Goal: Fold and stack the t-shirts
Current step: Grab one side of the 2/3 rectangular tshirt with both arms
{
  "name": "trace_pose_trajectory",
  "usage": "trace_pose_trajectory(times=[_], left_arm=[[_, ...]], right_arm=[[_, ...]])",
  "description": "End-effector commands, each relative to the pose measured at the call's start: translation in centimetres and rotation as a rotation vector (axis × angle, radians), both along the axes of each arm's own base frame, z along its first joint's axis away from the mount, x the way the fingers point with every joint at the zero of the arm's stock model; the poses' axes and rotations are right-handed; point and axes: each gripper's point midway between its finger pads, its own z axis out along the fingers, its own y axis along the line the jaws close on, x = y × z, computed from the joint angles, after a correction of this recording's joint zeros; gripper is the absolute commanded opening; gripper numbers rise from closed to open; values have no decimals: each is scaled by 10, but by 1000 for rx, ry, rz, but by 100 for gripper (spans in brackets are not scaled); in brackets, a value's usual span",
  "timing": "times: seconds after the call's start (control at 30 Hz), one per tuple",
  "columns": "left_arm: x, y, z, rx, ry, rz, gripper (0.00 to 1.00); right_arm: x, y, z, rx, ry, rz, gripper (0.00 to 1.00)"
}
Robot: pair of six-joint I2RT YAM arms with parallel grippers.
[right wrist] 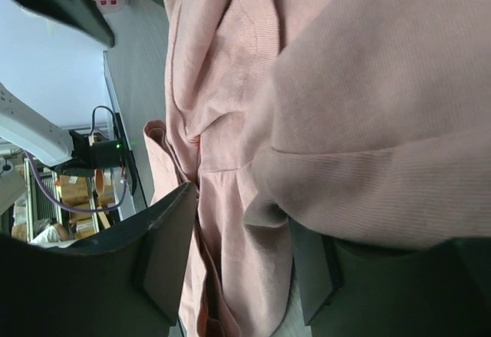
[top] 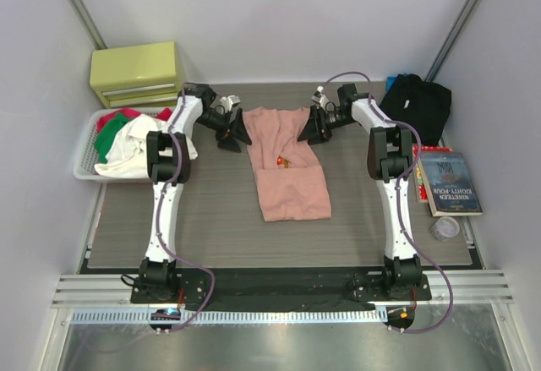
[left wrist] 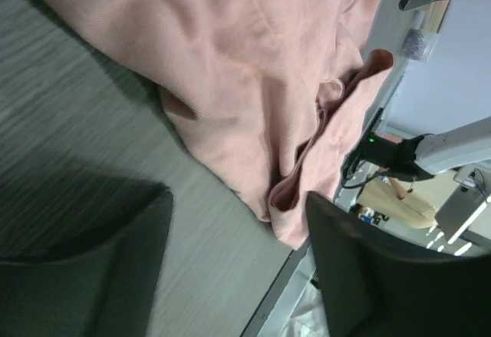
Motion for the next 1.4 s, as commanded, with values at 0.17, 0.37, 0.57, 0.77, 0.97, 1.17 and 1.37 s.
trace_pose_trajectory(times=[0.17,0.37,0.57,0.77,0.97,1.17,1.37], left_arm=[[4,4,-42,79,27,10,78],[1,5,-38,75,30,4,74],[1,20,-32,68,-7,61,82],[-20,27,-22,31,28,91,84],[-54,24,22,34,-112,15,74],[-113,10,55,181,-385,-102,0],[-120,9,93,326,-672,-78,0]], right_arm=[[9,-22,-26,-81,-19,-38,62],[8,-30,-31,-100,-25,-43,65],[-4,-63,-21,-117,-48,-88,75],[-30,-104,-6,-135,-71,-137,76],[-62,-118,37,-243,-245,-109,41],[-123,-108,57,-328,-367,-41,1],[-154,-83,85,-406,-534,13,1]])
